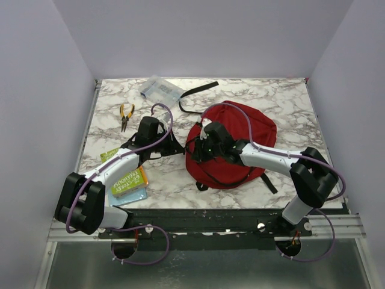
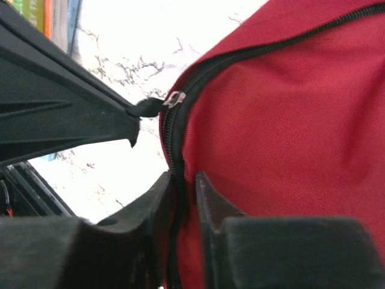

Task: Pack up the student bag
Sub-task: Unzip the student bag at the center of the board.

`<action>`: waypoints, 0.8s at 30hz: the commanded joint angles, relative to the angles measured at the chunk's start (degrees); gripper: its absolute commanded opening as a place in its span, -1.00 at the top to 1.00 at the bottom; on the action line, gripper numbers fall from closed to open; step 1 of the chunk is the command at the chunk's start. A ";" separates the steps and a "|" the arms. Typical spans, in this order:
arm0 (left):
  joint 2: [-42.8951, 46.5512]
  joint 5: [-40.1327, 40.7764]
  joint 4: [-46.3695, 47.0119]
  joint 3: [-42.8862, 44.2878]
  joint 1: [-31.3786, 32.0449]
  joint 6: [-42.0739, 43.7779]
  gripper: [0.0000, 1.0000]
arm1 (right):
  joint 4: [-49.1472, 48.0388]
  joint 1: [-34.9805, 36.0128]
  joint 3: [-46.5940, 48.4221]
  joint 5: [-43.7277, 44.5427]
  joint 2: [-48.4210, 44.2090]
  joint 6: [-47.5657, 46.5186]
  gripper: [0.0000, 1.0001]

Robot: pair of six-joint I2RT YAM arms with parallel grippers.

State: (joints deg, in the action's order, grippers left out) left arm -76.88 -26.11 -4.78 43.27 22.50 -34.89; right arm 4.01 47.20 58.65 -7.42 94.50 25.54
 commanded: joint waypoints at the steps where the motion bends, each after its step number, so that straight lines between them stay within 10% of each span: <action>1: -0.64 2.37 1.30 1.68 -0.58 -0.08 1.00 | -2.79 0.35 -3.90 -1.15 -1.22 0.59 0.74; 4: -2.93 2.82 1.26 3.94 -1.89 -0.64 1.00 | -3.33 0.41 -6.39 -1.69 -2.34 0.91 0.99; 24: -33.00 3.07 -8.03 37.22 -3.51 3.26 1.00 | -9.66 1.32 -13.45 -6.71 -6.62 6.72 0.99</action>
State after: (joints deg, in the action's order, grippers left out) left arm -108.44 -24.86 -13.13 76.05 19.99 -33.26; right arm -7.68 46.98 46.68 -9.63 89.45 30.74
